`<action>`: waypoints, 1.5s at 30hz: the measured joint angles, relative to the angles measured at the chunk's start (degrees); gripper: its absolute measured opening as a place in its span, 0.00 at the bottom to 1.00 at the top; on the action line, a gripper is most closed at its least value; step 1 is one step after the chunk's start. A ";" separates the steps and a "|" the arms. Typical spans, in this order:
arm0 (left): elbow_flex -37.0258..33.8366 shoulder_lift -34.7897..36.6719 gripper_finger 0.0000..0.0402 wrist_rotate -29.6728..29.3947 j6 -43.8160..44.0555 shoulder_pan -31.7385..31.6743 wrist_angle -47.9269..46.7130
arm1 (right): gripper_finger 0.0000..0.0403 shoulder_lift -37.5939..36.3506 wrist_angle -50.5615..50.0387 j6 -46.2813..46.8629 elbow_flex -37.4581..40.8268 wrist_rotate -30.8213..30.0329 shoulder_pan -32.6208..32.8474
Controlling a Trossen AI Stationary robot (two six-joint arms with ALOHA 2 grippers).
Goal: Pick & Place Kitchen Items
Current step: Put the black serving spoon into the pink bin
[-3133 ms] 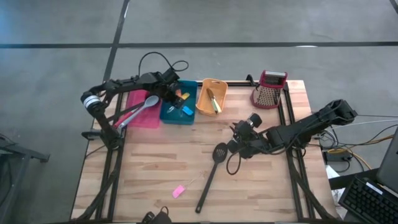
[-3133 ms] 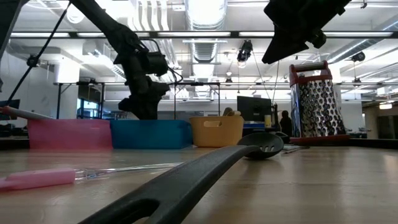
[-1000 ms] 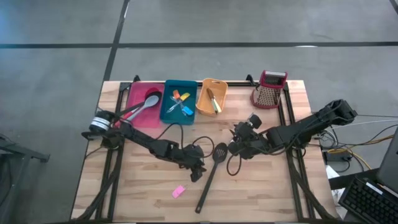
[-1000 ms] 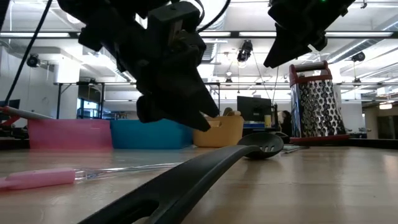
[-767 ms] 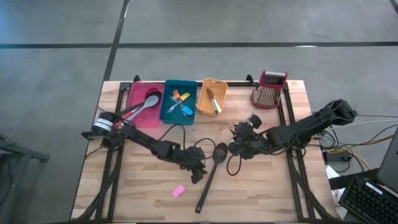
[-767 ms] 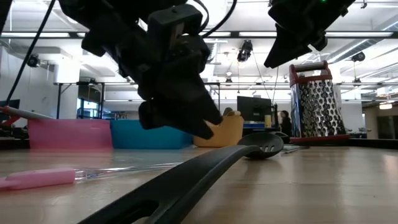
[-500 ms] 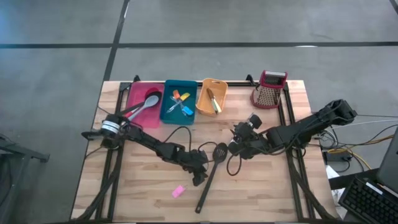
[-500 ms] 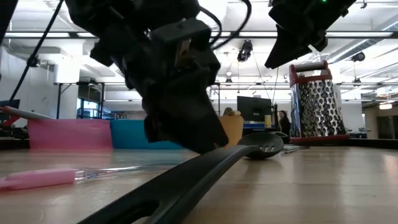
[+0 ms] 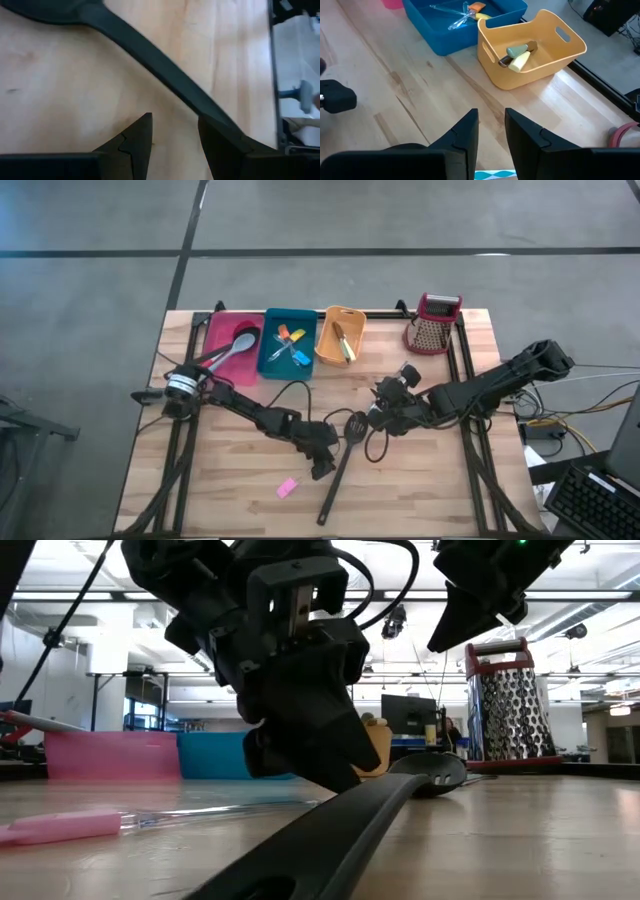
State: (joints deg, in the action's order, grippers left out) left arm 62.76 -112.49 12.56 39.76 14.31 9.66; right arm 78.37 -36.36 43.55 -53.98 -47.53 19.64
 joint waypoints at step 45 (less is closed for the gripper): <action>7.02 -7.65 0.41 15.47 -0.17 -1.20 3.93 | 0.49 0.00 0.11 -0.04 0.21 0.02 0.00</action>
State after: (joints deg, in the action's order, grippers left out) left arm 69.78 -120.14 28.03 39.60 13.10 13.58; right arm 78.37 -36.25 43.51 -53.77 -47.51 19.63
